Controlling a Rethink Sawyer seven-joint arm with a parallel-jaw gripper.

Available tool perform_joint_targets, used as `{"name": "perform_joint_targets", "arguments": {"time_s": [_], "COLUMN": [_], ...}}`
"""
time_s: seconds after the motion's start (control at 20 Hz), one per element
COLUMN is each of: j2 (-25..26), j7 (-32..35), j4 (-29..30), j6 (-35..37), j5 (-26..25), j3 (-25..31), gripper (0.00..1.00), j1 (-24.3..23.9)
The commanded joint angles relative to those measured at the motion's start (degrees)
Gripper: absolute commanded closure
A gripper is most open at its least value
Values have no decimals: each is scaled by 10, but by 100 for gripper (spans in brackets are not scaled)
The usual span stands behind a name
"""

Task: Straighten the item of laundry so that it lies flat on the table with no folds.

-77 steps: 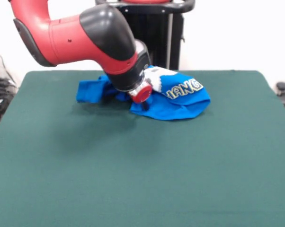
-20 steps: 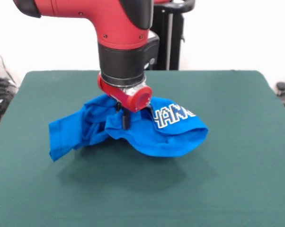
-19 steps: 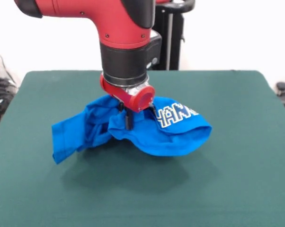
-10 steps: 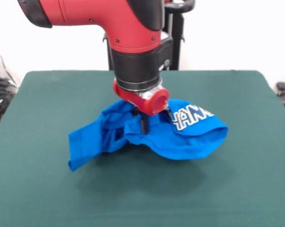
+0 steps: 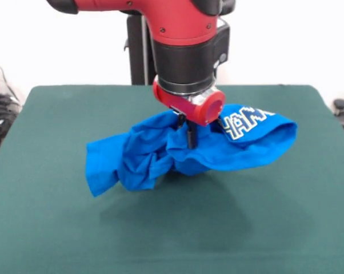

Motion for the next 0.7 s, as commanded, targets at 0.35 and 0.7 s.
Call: {"name": "perform_joint_targets", "arguments": {"time_s": [0.35,0.7], "j2": [-162,-230], "j7": [-112,-137], "j4": [168,288], "j6": [83,40], "j5": [52,78], "j3": [20,42], "gripper": [100,100], "j1": [-33,-83]}}
